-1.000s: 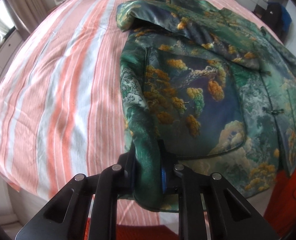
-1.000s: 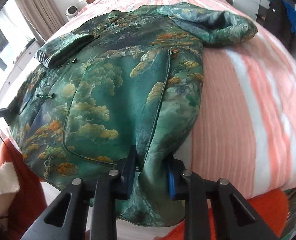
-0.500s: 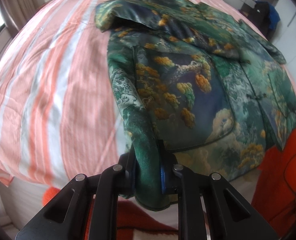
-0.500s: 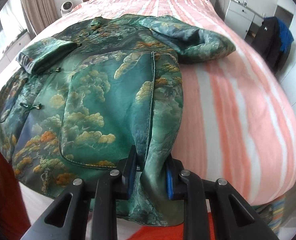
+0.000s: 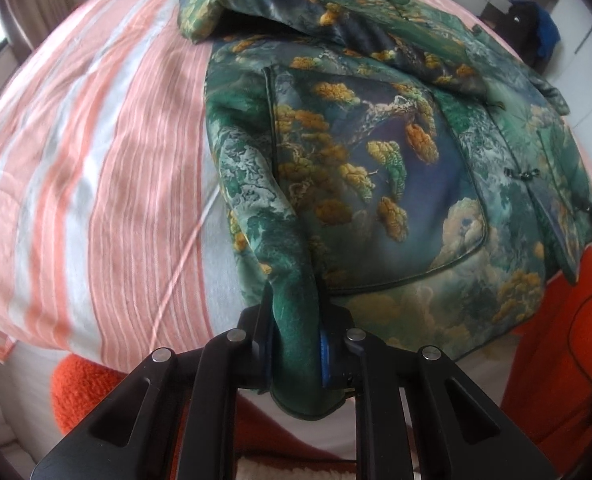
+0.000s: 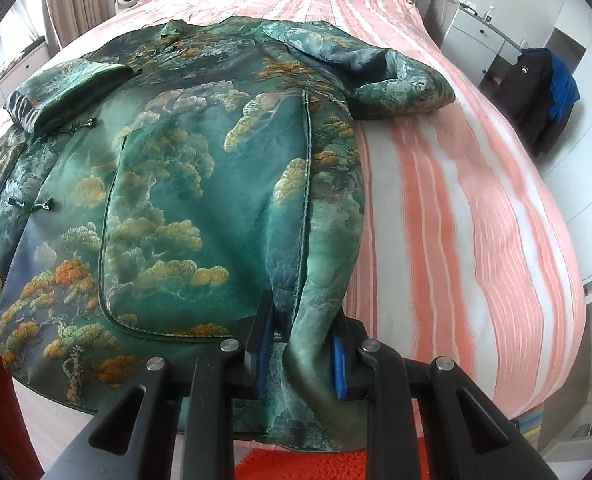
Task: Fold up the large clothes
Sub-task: 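Grasp the green jacket hem with both grippers and pull it straight, then grasp the folded sleeve cuff with the left gripper and unfold it outward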
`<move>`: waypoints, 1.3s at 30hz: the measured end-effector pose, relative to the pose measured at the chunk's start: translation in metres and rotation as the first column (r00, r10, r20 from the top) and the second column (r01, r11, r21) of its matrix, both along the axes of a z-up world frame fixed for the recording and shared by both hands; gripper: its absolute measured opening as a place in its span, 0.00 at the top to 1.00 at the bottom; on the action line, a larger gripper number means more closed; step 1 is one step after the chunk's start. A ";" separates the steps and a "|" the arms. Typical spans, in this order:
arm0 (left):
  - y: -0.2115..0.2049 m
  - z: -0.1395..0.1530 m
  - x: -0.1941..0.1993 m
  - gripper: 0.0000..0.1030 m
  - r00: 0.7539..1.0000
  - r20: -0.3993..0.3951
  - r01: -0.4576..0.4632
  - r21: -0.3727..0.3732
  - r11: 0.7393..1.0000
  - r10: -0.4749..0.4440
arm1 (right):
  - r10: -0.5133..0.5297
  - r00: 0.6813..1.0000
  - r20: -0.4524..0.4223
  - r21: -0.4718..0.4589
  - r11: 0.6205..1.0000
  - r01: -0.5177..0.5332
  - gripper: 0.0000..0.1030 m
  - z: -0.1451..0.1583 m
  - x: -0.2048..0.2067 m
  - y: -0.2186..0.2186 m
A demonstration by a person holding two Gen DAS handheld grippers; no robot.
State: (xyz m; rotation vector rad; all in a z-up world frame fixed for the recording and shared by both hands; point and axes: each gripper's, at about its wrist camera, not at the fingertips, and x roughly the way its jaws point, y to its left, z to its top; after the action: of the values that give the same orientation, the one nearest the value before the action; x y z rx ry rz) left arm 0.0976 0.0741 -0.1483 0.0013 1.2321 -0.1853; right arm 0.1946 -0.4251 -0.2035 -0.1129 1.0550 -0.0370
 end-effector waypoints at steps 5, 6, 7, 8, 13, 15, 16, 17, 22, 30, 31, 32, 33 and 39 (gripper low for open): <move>-0.002 0.018 -0.006 0.30 0.998 0.018 -0.057 0.051 0.997 0.056 | -0.046 0.999 0.029 0.111 0.993 0.043 0.33 0.009 -0.014 -0.008; -0.003 0.031 -0.009 0.30 0.998 0.043 -0.050 0.053 0.997 0.047 | -0.056 0.998 0.041 0.128 0.991 0.050 0.26 0.013 -0.019 -0.009; -0.006 0.044 -0.011 0.30 0.997 0.073 -0.040 0.065 0.997 0.036 | -0.067 0.996 0.062 0.139 0.989 0.057 0.26 0.019 -0.026 -0.009; -0.013 0.062 -0.013 0.26 0.992 0.123 -0.021 0.086 0.996 0.010 | -0.076 0.994 0.080 0.138 0.988 0.064 0.25 0.024 -0.033 -0.007; -0.075 0.140 -0.003 0.01 0.900 0.384 0.141 0.183 0.973 -0.203 | -0.119 0.979 0.164 0.141 0.985 0.096 0.21 0.041 -0.064 0.009; -0.115 0.143 0.011 0.00 0.839 0.427 0.258 0.233 0.938 -0.336 | -0.133 0.976 0.171 0.195 0.976 0.099 0.21 0.040 -0.069 0.016; -0.133 0.136 0.020 0.00 0.815 0.421 0.308 0.265 0.914 -0.397 | -0.134 0.976 0.173 0.218 0.971 0.095 0.21 0.040 -0.070 0.023; -0.156 0.123 0.032 0.00 0.795 0.394 0.360 0.304 0.882 -0.460 | -0.134 0.976 0.174 0.230 0.969 0.092 0.21 0.039 -0.073 0.029; -0.211 0.032 0.097 0.01 0.791 0.228 0.413 0.484 0.772 -0.567 | -0.086 0.980 0.178 0.244 0.969 0.040 0.21 0.037 -0.088 0.055; -0.191 0.007 0.166 0.89 0.878 0.266 0.275 0.401 0.874 -0.398 | -0.078 0.975 0.208 0.231 0.972 0.029 0.21 0.035 -0.113 0.066; -0.181 0.017 0.167 0.90 0.880 0.295 0.255 0.365 0.895 -0.372 | -0.079 0.972 0.222 0.233 0.972 0.026 0.21 0.037 -0.115 0.066; -0.171 0.027 0.167 0.91 0.883 0.325 0.230 0.332 0.915 -0.340 | -0.079 0.970 0.230 0.235 0.972 0.023 0.21 0.038 -0.115 0.066; -0.156 0.041 0.169 0.91 0.889 0.353 0.190 0.293 0.937 -0.291 | -0.079 0.967 0.241 0.236 0.971 0.020 0.21 0.040 -0.116 0.066; -0.007 0.112 0.154 0.91 0.877 0.463 -0.154 0.020 0.988 0.128 | -0.071 0.951 0.301 0.244 0.970 -0.005 0.21 0.049 -0.120 0.071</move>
State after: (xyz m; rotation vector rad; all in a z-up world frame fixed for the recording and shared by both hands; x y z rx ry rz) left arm 0.2514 0.0669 -0.0364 0.0040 0.7553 -0.0176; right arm 0.0742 -0.3536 -0.1547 0.1304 0.7411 0.0432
